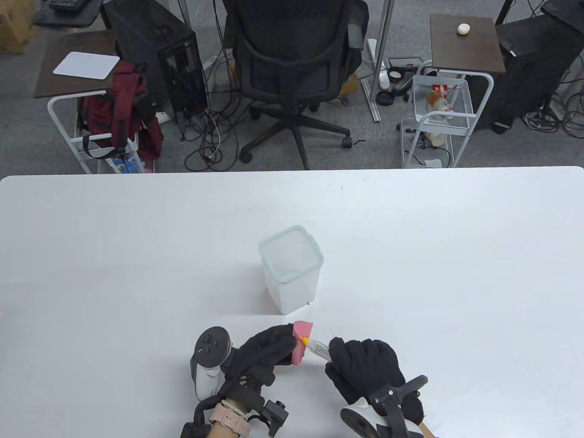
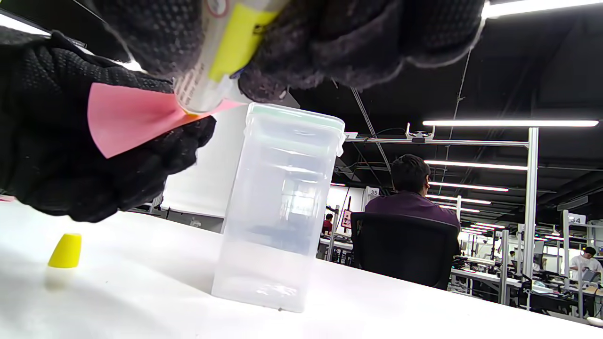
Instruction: Squeeze liquid glue on card and attach to container
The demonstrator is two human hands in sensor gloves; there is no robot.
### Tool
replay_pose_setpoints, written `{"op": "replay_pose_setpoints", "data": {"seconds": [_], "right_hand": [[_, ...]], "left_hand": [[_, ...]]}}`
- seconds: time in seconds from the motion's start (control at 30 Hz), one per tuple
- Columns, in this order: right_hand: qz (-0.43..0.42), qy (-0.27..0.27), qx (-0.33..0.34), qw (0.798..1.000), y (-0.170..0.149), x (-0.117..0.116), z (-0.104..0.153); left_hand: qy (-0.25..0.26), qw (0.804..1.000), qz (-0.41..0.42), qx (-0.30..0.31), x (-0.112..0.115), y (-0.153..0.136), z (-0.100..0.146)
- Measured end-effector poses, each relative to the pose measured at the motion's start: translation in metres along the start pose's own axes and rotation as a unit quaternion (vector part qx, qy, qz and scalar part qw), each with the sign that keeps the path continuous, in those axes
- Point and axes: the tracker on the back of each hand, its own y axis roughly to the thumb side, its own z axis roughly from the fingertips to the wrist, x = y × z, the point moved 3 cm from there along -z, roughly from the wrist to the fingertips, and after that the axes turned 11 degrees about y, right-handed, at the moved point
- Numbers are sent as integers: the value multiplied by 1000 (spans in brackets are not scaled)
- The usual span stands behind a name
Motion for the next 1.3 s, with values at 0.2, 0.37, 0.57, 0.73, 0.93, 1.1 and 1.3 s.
{"op": "replay_pose_setpoints", "data": {"seconds": [0.2,0.37,0.57,0.73,0.93,1.1,1.3], "right_hand": [[-8,-11,-16,1000,-3,0,1],[2,-25,-12,1000,-1,2,2],[24,-45,-9,999,3,7,4],[38,-58,-4,998,5,9,5],[51,-59,-3,997,7,10,6],[35,-53,-7,998,4,9,5],[49,-45,-12,998,3,8,5]], "left_hand": [[-4,1000,-4,2,1,0,0],[-7,1000,-8,2,2,-1,0],[-10,1000,-11,5,4,-1,0],[-12,1000,-14,5,5,-2,-1],[-12,1000,-23,6,6,-3,-1],[-13,1000,-18,6,6,-3,-1],[-9,1000,-15,6,6,-3,-1]]}}
